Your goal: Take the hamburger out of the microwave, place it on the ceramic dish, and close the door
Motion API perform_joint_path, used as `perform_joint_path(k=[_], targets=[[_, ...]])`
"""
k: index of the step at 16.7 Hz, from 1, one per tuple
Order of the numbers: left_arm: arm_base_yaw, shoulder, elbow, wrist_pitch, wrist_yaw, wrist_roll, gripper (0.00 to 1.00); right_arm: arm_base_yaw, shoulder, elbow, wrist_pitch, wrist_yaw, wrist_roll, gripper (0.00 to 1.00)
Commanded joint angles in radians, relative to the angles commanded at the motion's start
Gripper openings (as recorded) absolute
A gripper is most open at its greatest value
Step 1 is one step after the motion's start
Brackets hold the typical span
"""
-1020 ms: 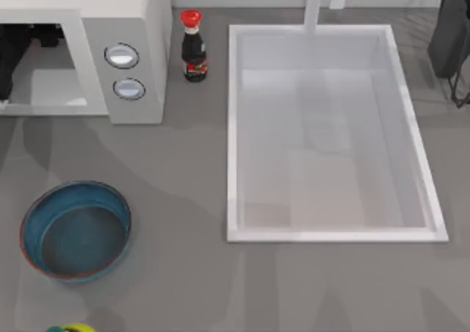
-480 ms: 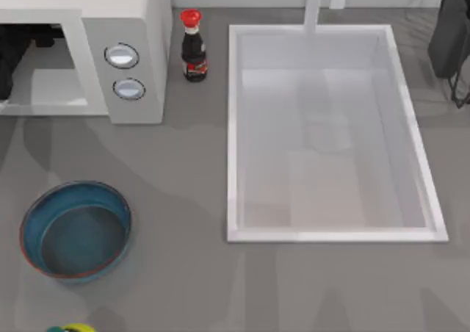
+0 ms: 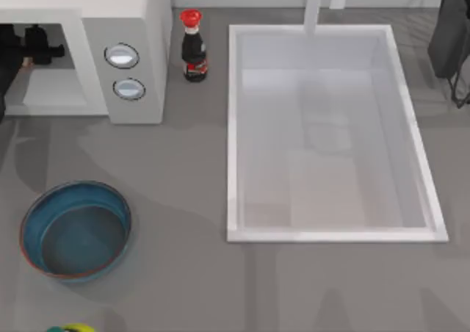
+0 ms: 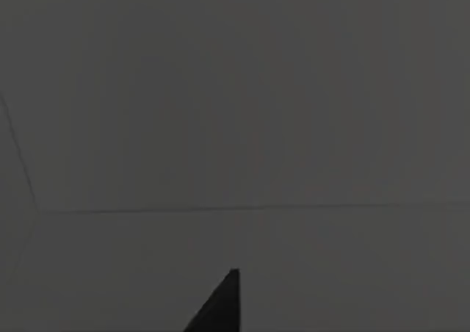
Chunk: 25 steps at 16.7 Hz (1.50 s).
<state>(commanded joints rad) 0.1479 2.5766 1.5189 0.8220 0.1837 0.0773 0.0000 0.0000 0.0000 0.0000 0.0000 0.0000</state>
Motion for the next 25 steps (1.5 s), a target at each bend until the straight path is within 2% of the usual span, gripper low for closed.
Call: perform_joint_path(k=[7, 11, 19, 25], targets=[[0.047, -0.208, -0.545, 0.298, 0.043, 0.013, 0.00, 0.000, 0.000, 0.000, 0.000, 0.000, 0.000, 1.00], [0.066, -0.295, -0.731, 0.418, 0.060, 0.019, 0.00, 0.000, 0.000, 0.000, 0.000, 0.000, 0.000, 1.00], [0.063, -0.324, -0.754, 0.423, 0.061, 0.022, 0.00, 0.000, 0.000, 0.000, 0.000, 0.000, 0.000, 1.00], [0.063, -0.539, -0.746, 0.199, 0.057, 0.022, 0.00, 0.000, 0.000, 0.000, 0.000, 0.000, 0.000, 1.00]])
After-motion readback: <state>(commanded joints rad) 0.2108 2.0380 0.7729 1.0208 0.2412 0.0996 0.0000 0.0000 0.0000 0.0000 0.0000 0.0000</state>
